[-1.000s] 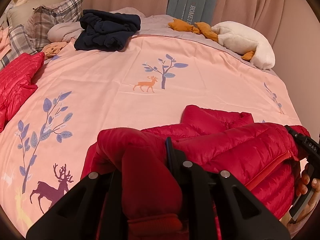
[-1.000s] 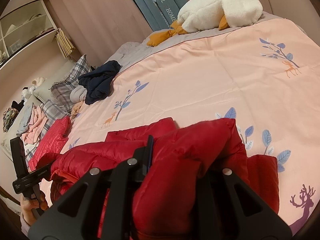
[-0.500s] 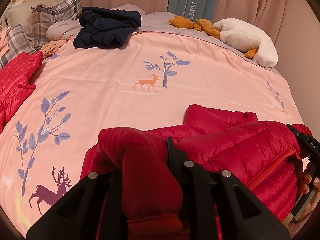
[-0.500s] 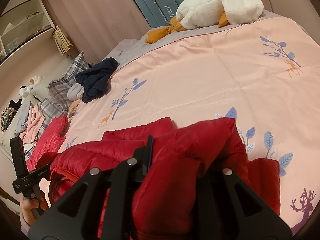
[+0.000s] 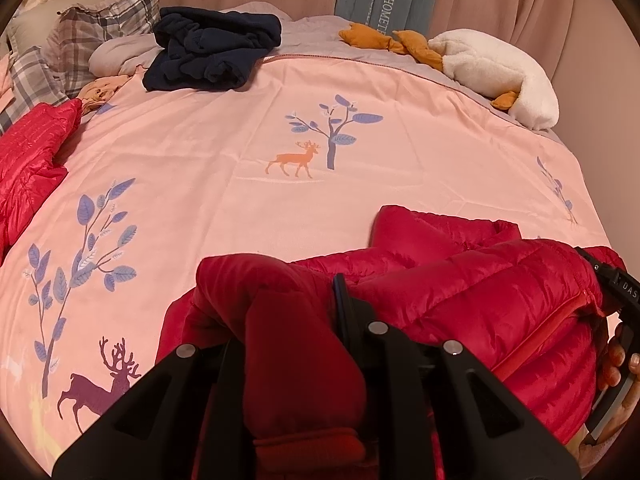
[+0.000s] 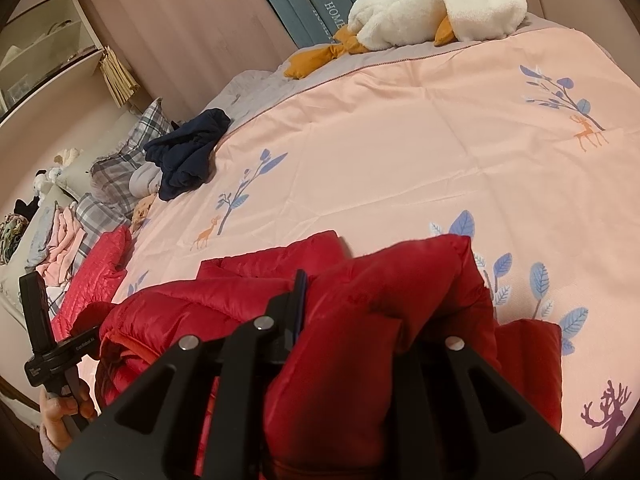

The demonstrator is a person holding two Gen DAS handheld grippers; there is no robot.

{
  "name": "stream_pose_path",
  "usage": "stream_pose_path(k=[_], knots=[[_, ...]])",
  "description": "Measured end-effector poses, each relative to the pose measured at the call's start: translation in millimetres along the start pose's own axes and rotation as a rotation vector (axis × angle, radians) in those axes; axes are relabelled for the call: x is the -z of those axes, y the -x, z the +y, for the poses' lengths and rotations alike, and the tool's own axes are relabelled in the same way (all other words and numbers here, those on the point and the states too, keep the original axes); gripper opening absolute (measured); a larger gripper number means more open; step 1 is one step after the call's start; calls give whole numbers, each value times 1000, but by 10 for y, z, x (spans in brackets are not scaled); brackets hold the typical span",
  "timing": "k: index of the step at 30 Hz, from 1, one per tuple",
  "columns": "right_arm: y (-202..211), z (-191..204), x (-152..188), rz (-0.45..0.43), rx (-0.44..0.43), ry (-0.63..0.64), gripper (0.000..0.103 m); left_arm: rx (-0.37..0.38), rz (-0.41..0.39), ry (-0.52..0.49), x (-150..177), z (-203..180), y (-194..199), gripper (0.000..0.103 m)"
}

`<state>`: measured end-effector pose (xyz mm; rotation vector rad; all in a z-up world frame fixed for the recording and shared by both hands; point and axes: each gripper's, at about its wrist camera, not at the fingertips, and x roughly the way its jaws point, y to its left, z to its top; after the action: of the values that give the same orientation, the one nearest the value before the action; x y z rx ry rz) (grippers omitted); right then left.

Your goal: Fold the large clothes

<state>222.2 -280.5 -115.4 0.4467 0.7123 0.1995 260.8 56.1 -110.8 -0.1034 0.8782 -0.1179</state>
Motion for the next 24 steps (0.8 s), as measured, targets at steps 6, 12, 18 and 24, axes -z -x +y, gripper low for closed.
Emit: stream_pose_path(k=[6,12,18,24], knots=[[-39,-2,-14,18,7,1,15,0,14,4,-23,2,-50,17],[-59,-4,-23,24,12,2,15,-2,21,5,-38,-3,-79,17],[-82,7,-38,34,19,3,15,-3,29,10,-52,-1,-107,17],[-104,-4,-51,44,19,-3,15,-3,41,12,-61,5,-144,17]])
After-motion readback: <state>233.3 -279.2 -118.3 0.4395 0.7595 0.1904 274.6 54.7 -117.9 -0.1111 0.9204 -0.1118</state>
